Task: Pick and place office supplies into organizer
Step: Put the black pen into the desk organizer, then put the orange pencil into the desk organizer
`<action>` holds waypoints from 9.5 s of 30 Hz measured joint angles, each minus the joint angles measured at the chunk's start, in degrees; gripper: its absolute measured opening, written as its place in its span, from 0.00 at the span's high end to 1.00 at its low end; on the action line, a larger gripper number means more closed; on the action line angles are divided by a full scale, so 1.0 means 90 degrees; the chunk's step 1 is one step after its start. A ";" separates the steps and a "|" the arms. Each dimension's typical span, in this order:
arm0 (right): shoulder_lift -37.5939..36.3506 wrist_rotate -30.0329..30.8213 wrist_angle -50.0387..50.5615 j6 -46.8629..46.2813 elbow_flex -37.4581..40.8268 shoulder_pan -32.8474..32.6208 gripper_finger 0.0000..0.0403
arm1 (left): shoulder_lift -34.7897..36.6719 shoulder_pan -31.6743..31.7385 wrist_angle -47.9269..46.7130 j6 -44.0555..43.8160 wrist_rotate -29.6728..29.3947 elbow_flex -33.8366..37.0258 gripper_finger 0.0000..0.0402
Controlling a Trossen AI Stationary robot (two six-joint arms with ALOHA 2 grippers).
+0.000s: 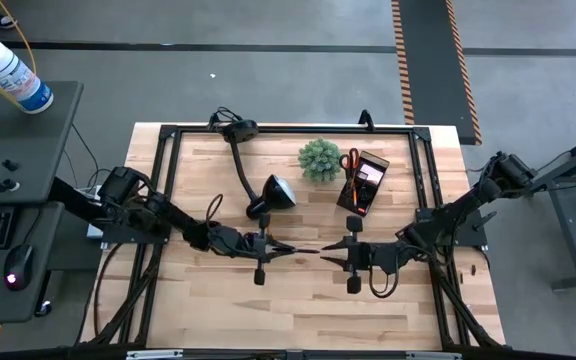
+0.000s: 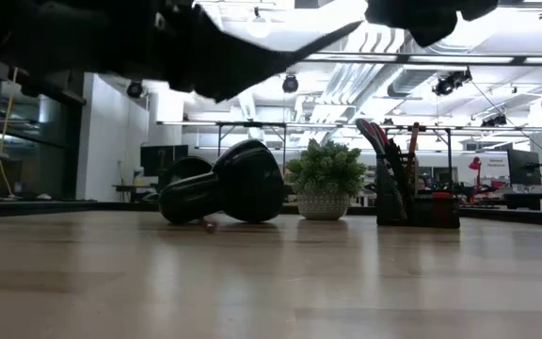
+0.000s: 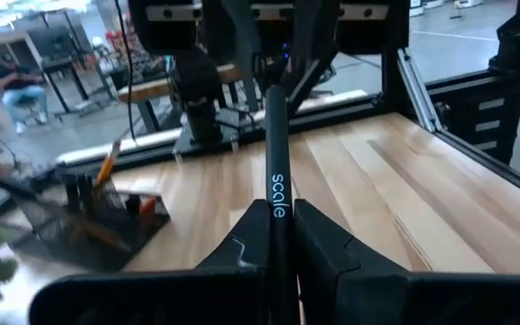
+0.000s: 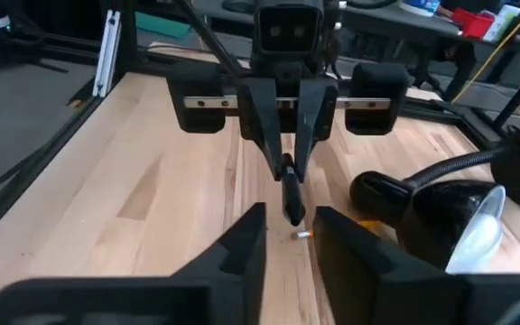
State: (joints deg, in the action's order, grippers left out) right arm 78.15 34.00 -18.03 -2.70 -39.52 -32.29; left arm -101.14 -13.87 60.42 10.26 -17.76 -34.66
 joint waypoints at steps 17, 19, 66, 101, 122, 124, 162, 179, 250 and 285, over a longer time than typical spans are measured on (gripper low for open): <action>-0.0044 0.2600 0.5501 -0.1203 -0.2000 -0.1103 0.55 | 0.0000 0.0005 0.0352 0.0717 -0.0011 -0.0332 0.98; -0.0163 0.3014 0.6487 -0.2182 -0.2024 -0.1290 0.56 | 0.0000 0.0004 0.0375 0.0717 -0.0020 -0.0332 0.97; -0.2472 -0.1721 -0.3925 0.1764 0.2233 0.0814 0.59 | 0.0000 0.1256 0.0385 0.0444 0.2030 -0.1859 0.96; -0.1256 -0.2302 -0.3770 0.1620 0.1136 0.1549 0.69 | 0.0000 0.1462 0.0252 0.0322 0.2186 -0.1903 0.96; -0.1277 -0.1727 -0.3296 0.1640 0.1136 0.1547 0.93 | 0.0000 0.1460 -0.0126 0.0425 0.1799 -0.1901 0.76; -0.1277 -0.1615 -0.3191 0.1632 0.1136 0.1547 0.93 | 0.0000 0.1460 -0.0210 0.0429 0.1703 -0.1901 0.72; -0.3361 0.0721 0.3167 -0.1395 0.1160 0.3838 0.93 | 0.0000 0.1457 -0.1234 -0.0189 0.1205 -0.1901 0.61; -0.2930 -0.0656 0.3455 -0.2013 0.1160 0.4517 0.79 | 0.0000 0.1457 -0.1243 -0.0194 0.1207 -0.1901 0.61; 0.2241 0.2402 -0.1449 -0.2875 0.0116 0.0068 0.64 | 0.0000 -0.1549 -0.6782 -0.6890 -0.3986 -0.1898 0.61; 0.3055 0.2128 -0.0798 -0.3392 -0.0883 0.0127 0.67 | -0.0771 -0.1562 -0.8279 -0.9478 -0.3315 -0.1901 0.88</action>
State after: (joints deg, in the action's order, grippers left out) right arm 105.64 53.15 -25.22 -33.23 -47.47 -31.15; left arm -108.08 -27.93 -14.09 -75.04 -47.59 -51.77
